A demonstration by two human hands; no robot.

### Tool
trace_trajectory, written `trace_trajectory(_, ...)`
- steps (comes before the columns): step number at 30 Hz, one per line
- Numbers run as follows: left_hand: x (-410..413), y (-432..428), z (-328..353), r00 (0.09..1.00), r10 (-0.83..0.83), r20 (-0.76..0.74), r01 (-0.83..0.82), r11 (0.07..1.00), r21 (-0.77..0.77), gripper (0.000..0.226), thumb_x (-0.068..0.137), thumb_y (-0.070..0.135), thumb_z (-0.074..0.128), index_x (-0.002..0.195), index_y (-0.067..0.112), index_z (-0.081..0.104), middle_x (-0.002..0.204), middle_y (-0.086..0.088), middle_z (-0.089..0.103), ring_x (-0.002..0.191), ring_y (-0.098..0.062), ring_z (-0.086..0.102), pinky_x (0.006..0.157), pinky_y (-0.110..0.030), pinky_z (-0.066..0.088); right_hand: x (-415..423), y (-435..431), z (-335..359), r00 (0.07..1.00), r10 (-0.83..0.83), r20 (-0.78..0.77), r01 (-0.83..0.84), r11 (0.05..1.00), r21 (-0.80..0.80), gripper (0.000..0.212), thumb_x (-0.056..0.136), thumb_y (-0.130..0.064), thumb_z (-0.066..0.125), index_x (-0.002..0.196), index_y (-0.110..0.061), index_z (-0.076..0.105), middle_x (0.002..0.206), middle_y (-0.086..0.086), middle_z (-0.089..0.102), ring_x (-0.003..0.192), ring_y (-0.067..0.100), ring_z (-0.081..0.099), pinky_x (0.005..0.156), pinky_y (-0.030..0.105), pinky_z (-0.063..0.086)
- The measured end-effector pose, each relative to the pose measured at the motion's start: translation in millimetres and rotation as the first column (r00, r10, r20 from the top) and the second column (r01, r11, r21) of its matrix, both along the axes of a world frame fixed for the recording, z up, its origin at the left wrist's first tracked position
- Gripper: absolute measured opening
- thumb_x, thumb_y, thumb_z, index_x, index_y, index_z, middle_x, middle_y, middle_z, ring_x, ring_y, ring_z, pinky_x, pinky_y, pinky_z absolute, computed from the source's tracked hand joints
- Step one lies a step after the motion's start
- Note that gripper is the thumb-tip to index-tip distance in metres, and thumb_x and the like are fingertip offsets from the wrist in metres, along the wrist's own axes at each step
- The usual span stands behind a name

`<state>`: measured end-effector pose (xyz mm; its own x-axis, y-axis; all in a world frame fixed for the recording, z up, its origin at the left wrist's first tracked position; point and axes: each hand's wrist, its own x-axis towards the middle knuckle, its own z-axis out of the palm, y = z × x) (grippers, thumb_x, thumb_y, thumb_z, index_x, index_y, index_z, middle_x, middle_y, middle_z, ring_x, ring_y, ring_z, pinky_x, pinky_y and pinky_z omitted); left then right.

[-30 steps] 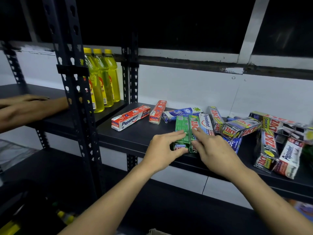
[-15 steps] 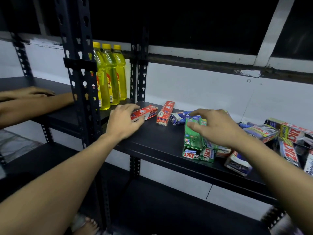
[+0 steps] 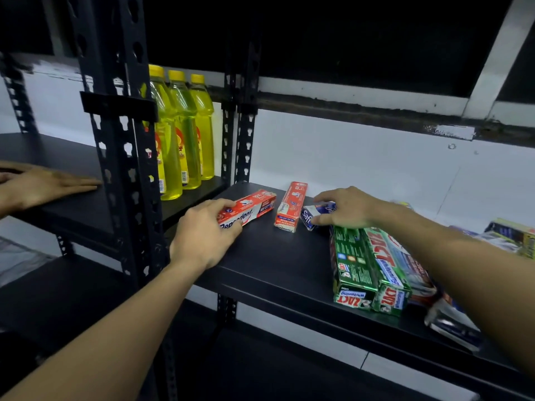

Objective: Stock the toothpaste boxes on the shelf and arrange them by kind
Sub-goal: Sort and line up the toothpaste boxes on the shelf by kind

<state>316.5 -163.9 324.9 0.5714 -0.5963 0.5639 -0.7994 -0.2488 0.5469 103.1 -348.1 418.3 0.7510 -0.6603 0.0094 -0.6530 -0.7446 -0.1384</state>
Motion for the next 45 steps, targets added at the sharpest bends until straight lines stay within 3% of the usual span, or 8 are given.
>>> trace_trajectory(7,0,0,1,1.0,0.001,-0.011,-0.001,1.0,-0.017,0.041,0.084,0.044,0.072,0.124,0.034,0.065,0.121,0.013,0.066,0.094,-0.005,0.058,0.083,-0.025,0.049,6,-8,-4,0.996,0.039,0.081,-0.045,0.997,0.069,0.025,0.086,-0.036,0.069,0.111,-0.034,0.068,0.092,-0.012,0.061,0.077,0.005,0.056,0.069,0.024,0.042)
trace_trajectory(11,-1,1,1,1.0,0.014,-0.016,-0.015,1.0,-0.014,0.042,0.084,0.044,0.072,0.124,0.035,0.065,0.121,0.013,0.067,0.099,-0.007,0.06,0.082,-0.025,0.048,3,-6,-4,0.998,0.048,0.048,-0.05,0.998,0.042,0.007,0.083,-0.034,0.068,0.088,-0.033,0.064,0.088,-0.005,0.064,0.074,0.022,0.066,0.065,0.026,0.045)
trace_trajectory(20,-4,1,1,0.995,0.061,-0.078,-0.066,0.996,-0.064,0.037,0.084,0.044,0.071,0.12,0.036,0.068,0.115,0.014,0.069,0.093,-0.007,0.062,0.075,-0.024,0.049,15,-11,5,0.997,0.004,0.083,-0.01,0.997,0.078,0.034,0.089,-0.057,0.059,0.11,-0.031,0.064,0.101,-0.01,0.066,0.095,0.015,0.06,0.084,0.032,0.043)
trace_trajectory(26,-6,2,3,0.99,0.068,-0.12,-0.076,0.995,-0.068,0.036,0.082,0.045,0.071,0.117,0.039,0.069,0.11,0.017,0.07,0.091,-0.008,0.065,0.078,-0.03,0.056,53,-24,3,0.977,-0.125,0.17,0.096,0.981,0.169,0.045,0.096,-0.049,0.053,0.125,-0.015,0.061,0.109,0.008,0.07,0.096,0.024,0.066,0.087,0.034,0.051)
trace_trajectory(29,-6,2,3,0.988,0.078,-0.13,-0.087,0.994,-0.062,0.036,0.081,0.046,0.071,0.117,0.04,0.069,0.109,0.018,0.07,0.091,-0.008,0.064,0.076,-0.029,0.055,75,-28,-5,0.984,-0.169,0.054,0.161,0.979,0.129,0.058,0.093,-0.06,0.05,0.111,-0.008,0.068,0.101,0.009,0.068,0.09,0.025,0.063,0.077,0.032,0.047)
trace_trajectory(34,-6,3,3,0.989,0.082,-0.126,-0.089,0.994,-0.055,0.037,0.08,0.047,0.071,0.117,0.041,0.068,0.11,0.016,0.07,0.094,-0.01,0.064,0.078,-0.029,0.055,97,-22,-7,0.958,-0.254,0.134,0.231,0.959,0.165,0.048,0.086,-0.056,0.064,0.073,-0.01,0.06,0.075,0.004,0.06,0.066,0.016,0.053,0.053,0.027,0.037)
trace_trajectory(41,-7,5,4,0.989,0.086,-0.123,-0.093,0.994,-0.049,0.037,0.081,0.046,0.071,0.117,0.04,0.068,0.109,0.016,0.071,0.092,-0.009,0.064,0.075,-0.024,0.05,100,-24,-18,0.863,-0.358,0.356,0.241,0.912,0.333,0.037,0.068,-0.034,0.083,0.09,-0.006,0.071,0.083,0.01,0.073,0.072,0.022,0.07,0.058,0.027,0.052)
trace_trajectory(45,-7,5,4,0.989,0.09,-0.116,-0.096,0.994,-0.051,0.038,0.081,0.046,0.071,0.118,0.04,0.068,0.11,0.016,0.071,0.093,-0.008,0.064,0.074,-0.022,0.048,98,-26,-10,0.789,-0.374,0.487,0.135,0.879,0.457,0.053,0.074,-0.025,0.082,0.122,-0.012,0.062,0.096,0.009,0.071,0.079,0.022,0.07,0.067,0.032,0.056)
